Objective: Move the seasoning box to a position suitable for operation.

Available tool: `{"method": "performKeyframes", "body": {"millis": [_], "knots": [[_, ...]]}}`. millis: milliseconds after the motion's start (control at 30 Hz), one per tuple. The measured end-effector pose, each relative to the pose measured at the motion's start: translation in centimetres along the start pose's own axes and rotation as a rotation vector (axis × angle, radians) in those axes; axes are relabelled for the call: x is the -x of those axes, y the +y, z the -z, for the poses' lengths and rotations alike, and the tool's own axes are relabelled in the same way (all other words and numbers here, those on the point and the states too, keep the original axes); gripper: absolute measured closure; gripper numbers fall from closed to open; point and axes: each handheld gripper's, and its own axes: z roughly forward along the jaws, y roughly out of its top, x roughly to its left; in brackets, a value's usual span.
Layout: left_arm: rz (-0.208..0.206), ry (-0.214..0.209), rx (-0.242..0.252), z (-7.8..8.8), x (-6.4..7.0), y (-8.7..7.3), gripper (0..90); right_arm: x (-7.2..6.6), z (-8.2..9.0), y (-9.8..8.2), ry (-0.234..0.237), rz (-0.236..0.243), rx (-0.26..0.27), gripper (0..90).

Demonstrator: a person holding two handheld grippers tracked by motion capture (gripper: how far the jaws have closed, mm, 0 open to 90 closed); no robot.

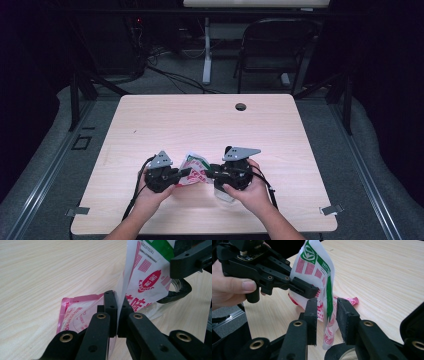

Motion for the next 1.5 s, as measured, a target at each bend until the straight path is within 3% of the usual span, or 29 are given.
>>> {"method": "performKeyframes", "body": {"millis": [533, 1267, 1500], "knots": [[0.005, -0.004, 0.004, 0.0, -0.1, 0.0, 90.0, 0.0, -2.3, 0.1, 0.003, -0.003, -0.062, 76.8], [0.006, -0.01, 0.004, 0.0, -0.1, -0.1, 90.0, 0.1, -2.9, 0.7, 0.006, 0.012, -0.119, 89.8], [0.004, -0.011, 0.004, 0.0, -0.1, -0.1, 89.9, 0.3, -2.9, 0.8, 0.013, -0.013, -0.121, 90.0]]}}
